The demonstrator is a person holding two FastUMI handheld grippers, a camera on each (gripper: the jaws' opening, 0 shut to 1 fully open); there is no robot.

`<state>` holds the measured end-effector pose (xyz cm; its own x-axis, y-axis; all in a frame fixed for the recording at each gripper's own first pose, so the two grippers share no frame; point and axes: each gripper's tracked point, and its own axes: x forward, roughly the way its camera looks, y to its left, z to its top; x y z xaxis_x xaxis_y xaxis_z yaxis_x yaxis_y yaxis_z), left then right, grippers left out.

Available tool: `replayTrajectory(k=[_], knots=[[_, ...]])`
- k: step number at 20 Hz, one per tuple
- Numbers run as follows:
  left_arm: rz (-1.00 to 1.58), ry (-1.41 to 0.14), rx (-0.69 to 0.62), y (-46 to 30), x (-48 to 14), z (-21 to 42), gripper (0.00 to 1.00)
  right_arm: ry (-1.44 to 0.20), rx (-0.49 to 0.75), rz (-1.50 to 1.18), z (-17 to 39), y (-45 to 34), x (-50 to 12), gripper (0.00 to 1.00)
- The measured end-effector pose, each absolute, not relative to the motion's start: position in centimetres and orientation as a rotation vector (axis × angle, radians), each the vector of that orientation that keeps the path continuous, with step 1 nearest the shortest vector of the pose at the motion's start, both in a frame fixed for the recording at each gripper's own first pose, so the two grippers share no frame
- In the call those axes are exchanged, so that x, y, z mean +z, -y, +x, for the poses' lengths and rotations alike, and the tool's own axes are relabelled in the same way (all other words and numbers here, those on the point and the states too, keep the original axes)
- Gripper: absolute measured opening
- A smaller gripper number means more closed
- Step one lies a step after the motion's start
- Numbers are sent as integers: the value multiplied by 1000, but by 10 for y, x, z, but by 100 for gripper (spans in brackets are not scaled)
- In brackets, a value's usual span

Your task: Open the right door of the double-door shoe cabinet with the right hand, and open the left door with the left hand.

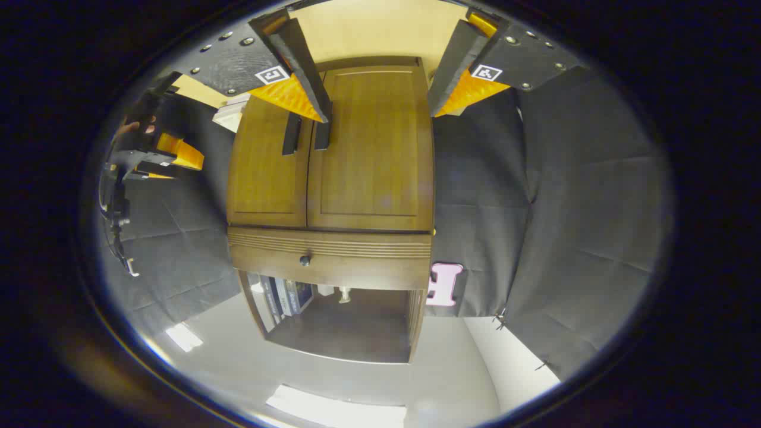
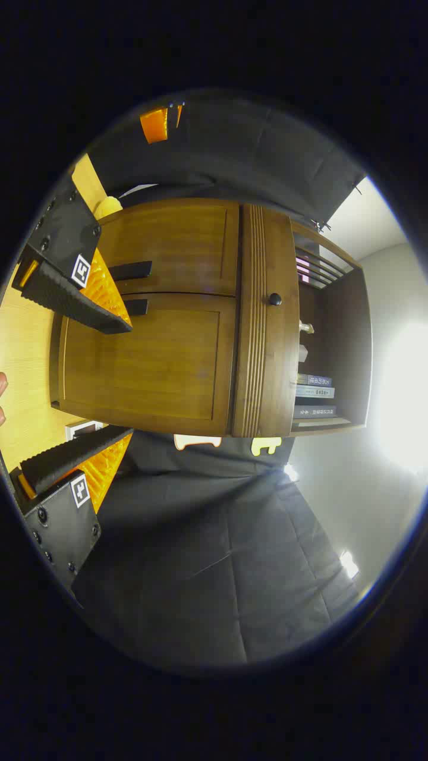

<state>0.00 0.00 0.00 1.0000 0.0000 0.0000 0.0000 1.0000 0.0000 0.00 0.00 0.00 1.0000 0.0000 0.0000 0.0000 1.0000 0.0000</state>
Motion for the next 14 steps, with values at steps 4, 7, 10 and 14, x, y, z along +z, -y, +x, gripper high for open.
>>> replayTrajectory(k=[4, 7, 10, 14], knots=[[-24, -9, 3, -1, -9, -9, 94, -11, 8, 20, -3, -3, -1, 97], [-17, -7, 23, -8, -11, -18, 94, -24, 31, 25, -3, -9, -2, 98], [-15, -11, 38, -8, -13, -23, 94, -36, 48, 29, -4, -12, -3, 98], [-4, -24, 47, -6, -19, -27, 94, -56, 60, 43, -1, -16, -6, 97]])
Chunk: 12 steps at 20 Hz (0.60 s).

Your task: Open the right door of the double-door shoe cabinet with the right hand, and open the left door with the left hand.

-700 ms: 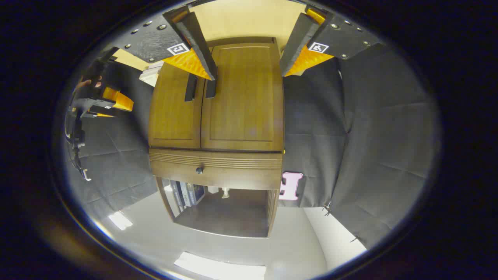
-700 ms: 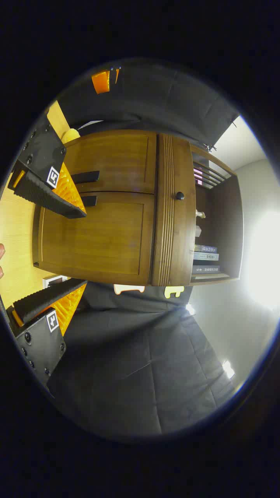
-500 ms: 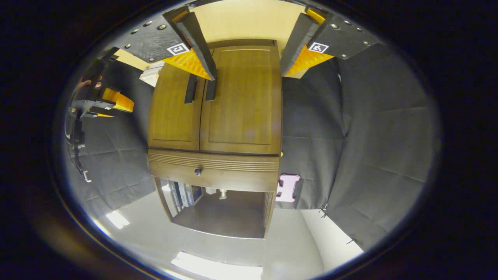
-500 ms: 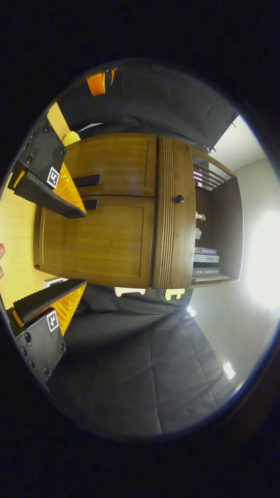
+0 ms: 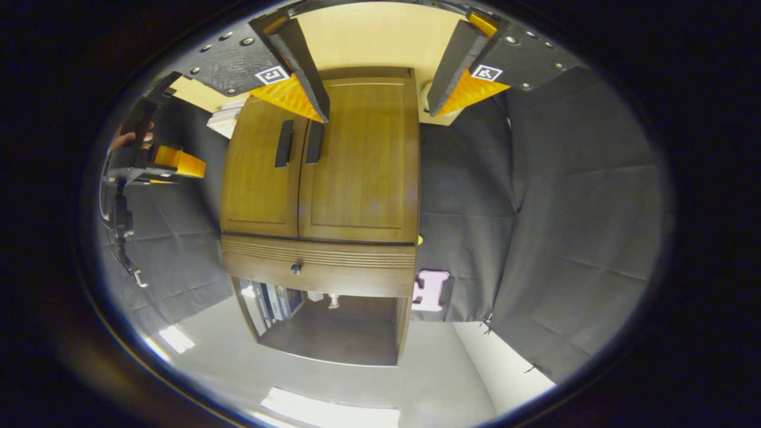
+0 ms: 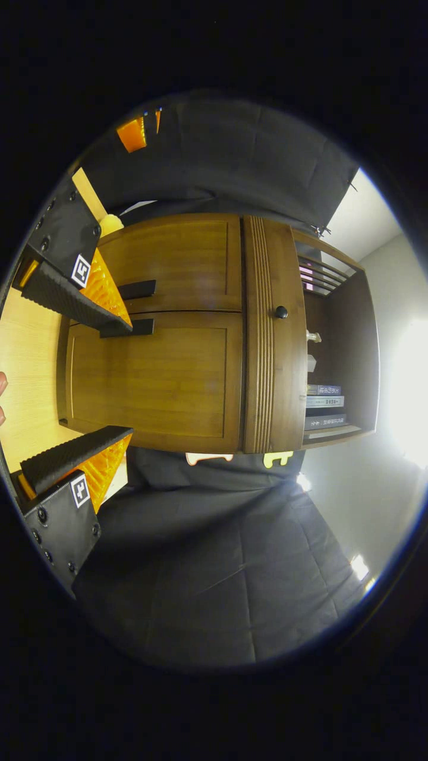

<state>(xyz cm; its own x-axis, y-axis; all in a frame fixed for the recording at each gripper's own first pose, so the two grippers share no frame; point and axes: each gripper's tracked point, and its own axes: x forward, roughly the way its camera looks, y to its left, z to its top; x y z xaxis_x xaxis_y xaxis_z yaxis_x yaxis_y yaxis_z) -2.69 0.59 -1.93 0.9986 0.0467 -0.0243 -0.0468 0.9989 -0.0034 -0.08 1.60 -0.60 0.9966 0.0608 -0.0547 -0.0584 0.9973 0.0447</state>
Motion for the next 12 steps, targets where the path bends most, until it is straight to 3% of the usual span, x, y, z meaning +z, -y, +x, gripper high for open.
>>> replayTrajectory(k=[12], knots=[[12, -41, 49, -4, -29, -35, 94, -64, 124, 69, 43, -51, 0, 98]])
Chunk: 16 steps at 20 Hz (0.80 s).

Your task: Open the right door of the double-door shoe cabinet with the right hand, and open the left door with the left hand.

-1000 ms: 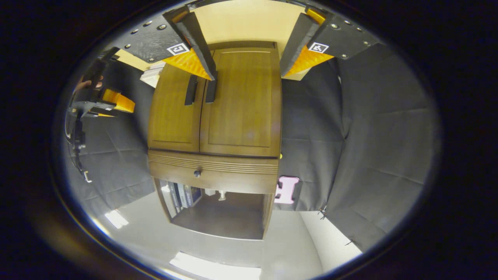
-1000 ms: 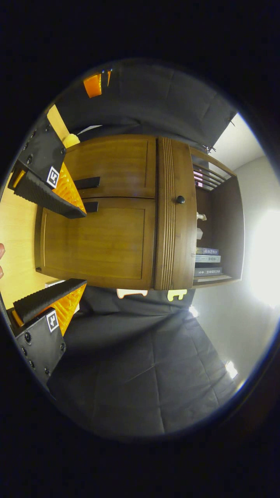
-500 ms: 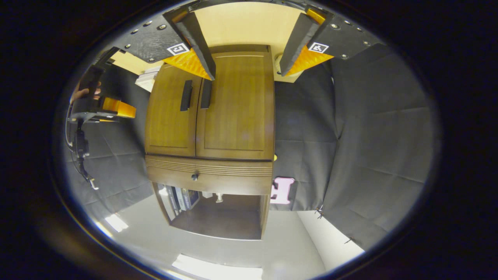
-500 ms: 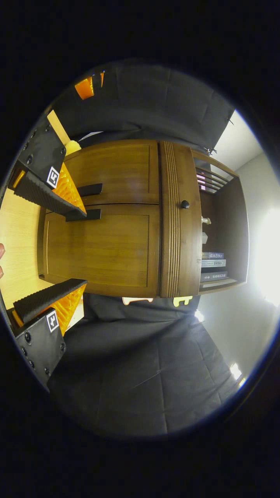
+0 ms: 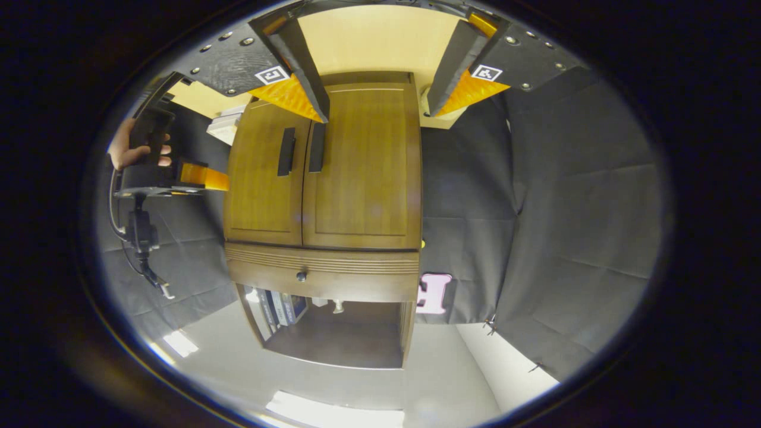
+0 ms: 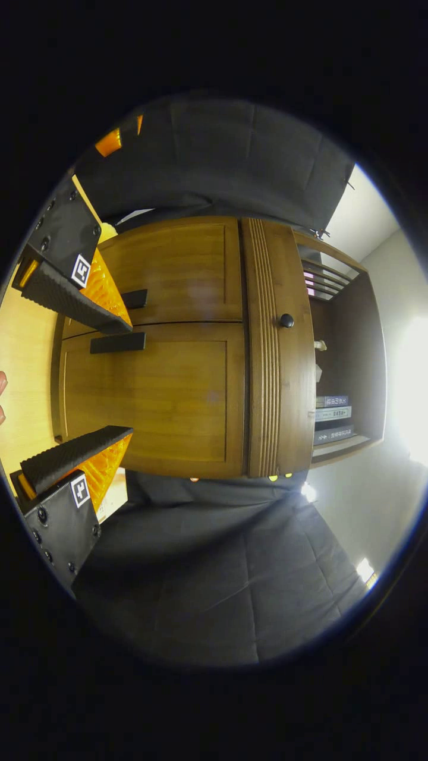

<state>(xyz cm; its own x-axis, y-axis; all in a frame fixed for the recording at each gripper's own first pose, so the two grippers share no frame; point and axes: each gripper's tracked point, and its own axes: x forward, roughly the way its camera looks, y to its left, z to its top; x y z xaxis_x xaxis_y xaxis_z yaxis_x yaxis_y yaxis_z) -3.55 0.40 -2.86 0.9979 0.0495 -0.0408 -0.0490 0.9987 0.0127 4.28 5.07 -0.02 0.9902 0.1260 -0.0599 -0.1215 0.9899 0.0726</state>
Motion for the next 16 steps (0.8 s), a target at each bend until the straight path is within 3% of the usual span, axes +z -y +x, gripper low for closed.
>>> replayTrajectory(k=[16], knots=[[-30, -125, 212, -42, -55, -56, 95, -122, 171, 78, 134, -100, -29, 97]])
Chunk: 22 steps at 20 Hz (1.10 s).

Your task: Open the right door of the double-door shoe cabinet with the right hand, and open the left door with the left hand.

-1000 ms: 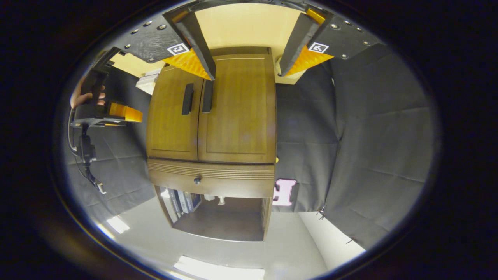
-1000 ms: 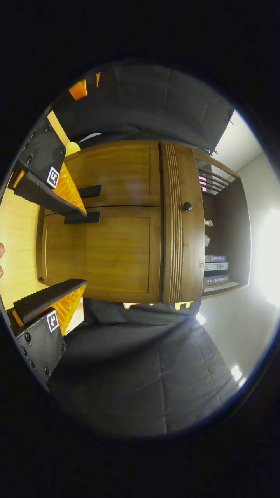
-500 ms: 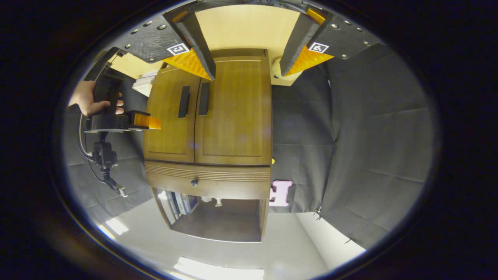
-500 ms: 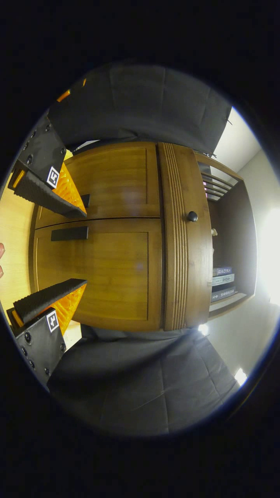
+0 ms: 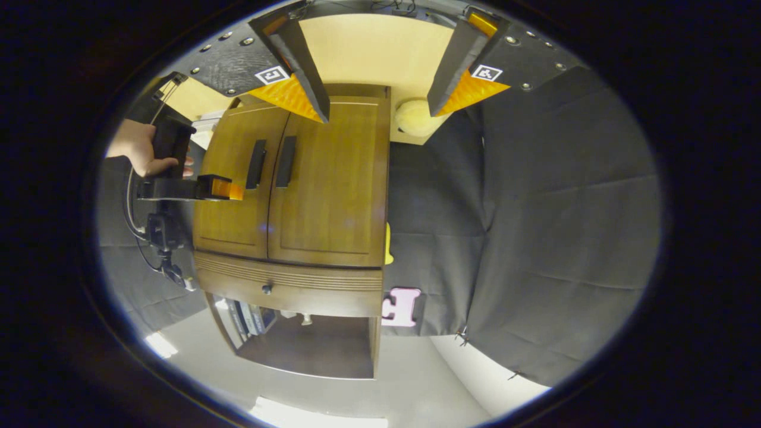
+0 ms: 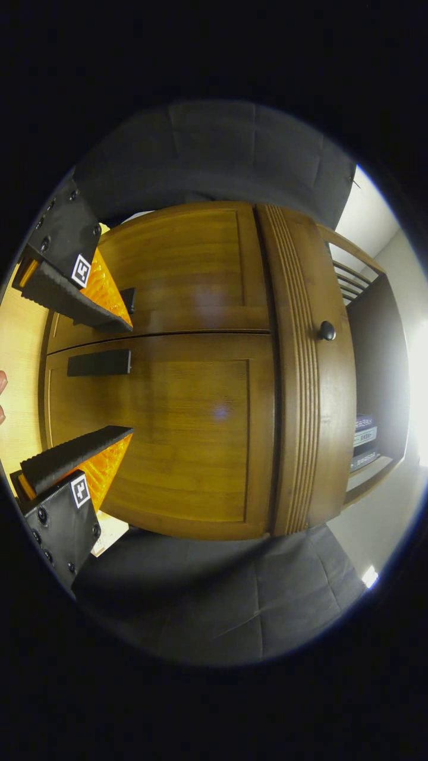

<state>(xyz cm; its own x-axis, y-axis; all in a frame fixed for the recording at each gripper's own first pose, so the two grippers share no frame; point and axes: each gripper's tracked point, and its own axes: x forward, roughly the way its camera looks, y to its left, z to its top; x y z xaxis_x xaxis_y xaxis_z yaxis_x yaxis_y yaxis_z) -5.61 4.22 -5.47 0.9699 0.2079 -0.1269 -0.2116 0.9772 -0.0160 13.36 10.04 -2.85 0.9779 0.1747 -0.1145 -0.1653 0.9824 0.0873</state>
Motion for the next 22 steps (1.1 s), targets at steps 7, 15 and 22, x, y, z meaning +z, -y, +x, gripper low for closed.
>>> replayTrajectory(k=[7, 15, 22], knots=[[-17, -168, 273, -51, -61, -55, 95, -194, 183, 79, 176, -113, -65, 97], [18, -194, 325, -59, -64, -54, 95, -270, 177, 97, 208, -135, -99, 97], [26, -192, 347, -61, -65, -51, 95, -256, 187, 37, 206, -136, -104, 37]])
